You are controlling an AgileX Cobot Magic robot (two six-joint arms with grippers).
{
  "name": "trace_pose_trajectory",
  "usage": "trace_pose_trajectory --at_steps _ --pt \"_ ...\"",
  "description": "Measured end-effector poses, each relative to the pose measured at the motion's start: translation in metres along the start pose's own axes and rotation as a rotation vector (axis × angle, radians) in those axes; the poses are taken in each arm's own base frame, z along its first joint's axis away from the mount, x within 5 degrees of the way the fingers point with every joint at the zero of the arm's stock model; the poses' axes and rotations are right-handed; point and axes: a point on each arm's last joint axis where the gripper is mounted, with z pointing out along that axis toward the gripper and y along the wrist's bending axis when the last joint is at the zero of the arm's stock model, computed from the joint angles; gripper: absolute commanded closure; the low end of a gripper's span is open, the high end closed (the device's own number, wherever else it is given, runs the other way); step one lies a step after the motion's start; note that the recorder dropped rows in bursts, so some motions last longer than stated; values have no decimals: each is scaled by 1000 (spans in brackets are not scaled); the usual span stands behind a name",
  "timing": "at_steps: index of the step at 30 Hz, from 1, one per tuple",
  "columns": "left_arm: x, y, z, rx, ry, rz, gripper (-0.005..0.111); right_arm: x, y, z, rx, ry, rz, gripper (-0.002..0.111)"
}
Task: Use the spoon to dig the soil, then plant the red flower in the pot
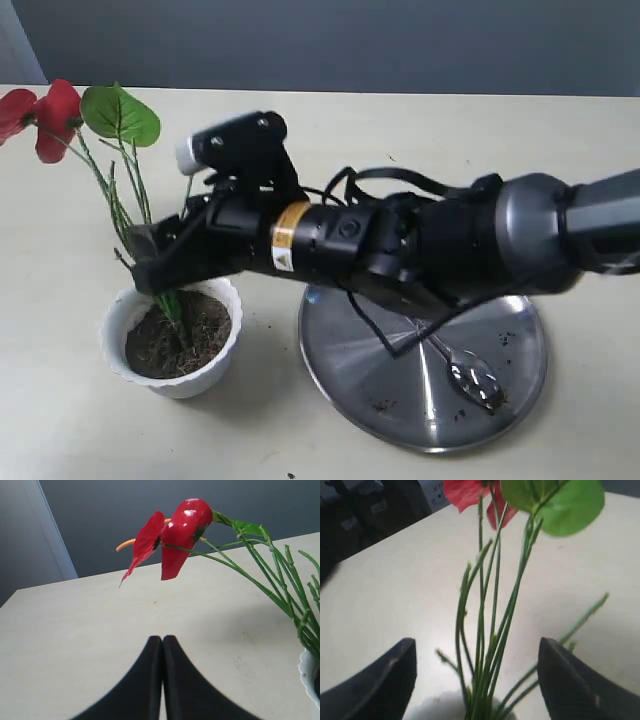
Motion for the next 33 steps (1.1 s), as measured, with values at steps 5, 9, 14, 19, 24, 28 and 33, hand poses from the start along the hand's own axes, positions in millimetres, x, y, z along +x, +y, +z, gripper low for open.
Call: trace_pose_trajectory --at_steps 5,9,14,19,24,28,33 --pt "0 0 0 0 0 0 106 -31 -1 23 44 -5 -49 42" --pt "0 0 0 0 0 0 106 -39 -5 44 80 29 -60 42" --pt "0 0 0 0 0 0 106 -28 -11 63 99 71 -58 42" --pt "0 0 0 0 0 0 106 -20 -15 70 106 94 -55 56" --pt "0 0 0 0 0 0 106 -19 -16 70 115 109 -53 108" --pt "0 0 0 0 0 0 106 -20 -15 68 139 131 -3 107" --pt "0 0 0 0 0 0 106 -29 -14 53 201 216 3 107"
